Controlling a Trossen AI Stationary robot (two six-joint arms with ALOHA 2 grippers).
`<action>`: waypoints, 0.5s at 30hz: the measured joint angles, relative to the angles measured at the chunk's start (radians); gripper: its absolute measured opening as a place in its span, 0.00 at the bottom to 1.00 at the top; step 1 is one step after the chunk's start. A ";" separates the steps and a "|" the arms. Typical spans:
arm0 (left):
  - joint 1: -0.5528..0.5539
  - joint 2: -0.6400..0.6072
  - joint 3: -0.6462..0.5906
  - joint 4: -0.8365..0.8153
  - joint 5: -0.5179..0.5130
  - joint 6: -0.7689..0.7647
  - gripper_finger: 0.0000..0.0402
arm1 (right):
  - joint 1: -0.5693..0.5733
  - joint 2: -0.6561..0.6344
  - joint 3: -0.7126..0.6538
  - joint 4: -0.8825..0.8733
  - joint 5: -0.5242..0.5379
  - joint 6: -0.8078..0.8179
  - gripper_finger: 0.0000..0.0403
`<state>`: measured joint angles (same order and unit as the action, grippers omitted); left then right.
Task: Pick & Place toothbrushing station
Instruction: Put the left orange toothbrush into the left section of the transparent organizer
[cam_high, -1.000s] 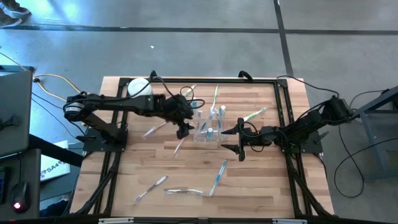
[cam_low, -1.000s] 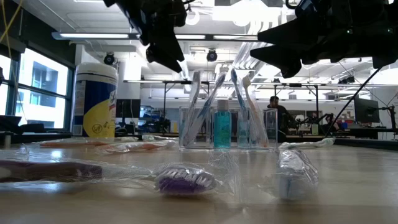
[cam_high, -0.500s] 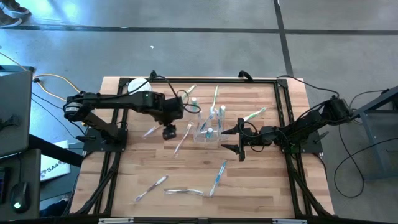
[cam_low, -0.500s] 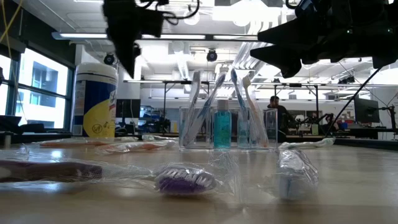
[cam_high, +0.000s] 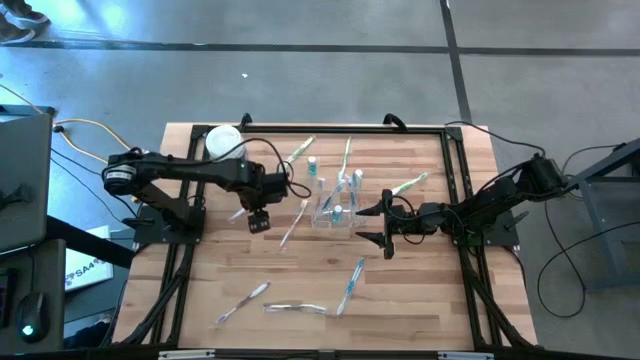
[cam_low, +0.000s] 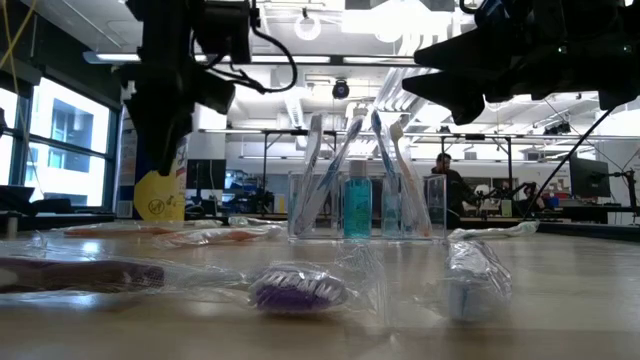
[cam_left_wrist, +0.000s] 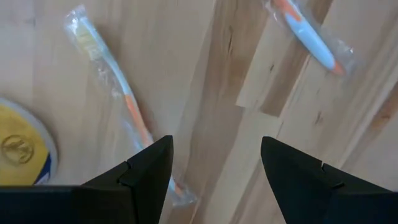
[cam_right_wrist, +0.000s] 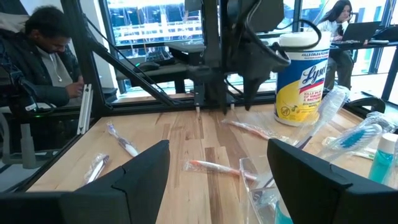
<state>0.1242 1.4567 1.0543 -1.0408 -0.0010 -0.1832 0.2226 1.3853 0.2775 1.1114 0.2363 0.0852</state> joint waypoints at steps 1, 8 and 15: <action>0.000 0.000 -0.009 0.019 -0.010 0.001 0.60 | 0.000 0.000 0.000 0.001 0.000 0.000 0.65; 0.003 0.000 -0.052 0.107 -0.068 -0.123 0.60 | 0.000 0.000 0.000 0.005 0.000 0.000 0.65; 0.040 0.000 -0.052 0.095 -0.084 -0.306 0.60 | 0.000 0.000 0.000 0.006 0.000 0.000 0.65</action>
<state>0.1640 1.4567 1.0019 -0.9454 -0.0848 -0.4889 0.2226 1.3853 0.2775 1.1179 0.2363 0.0856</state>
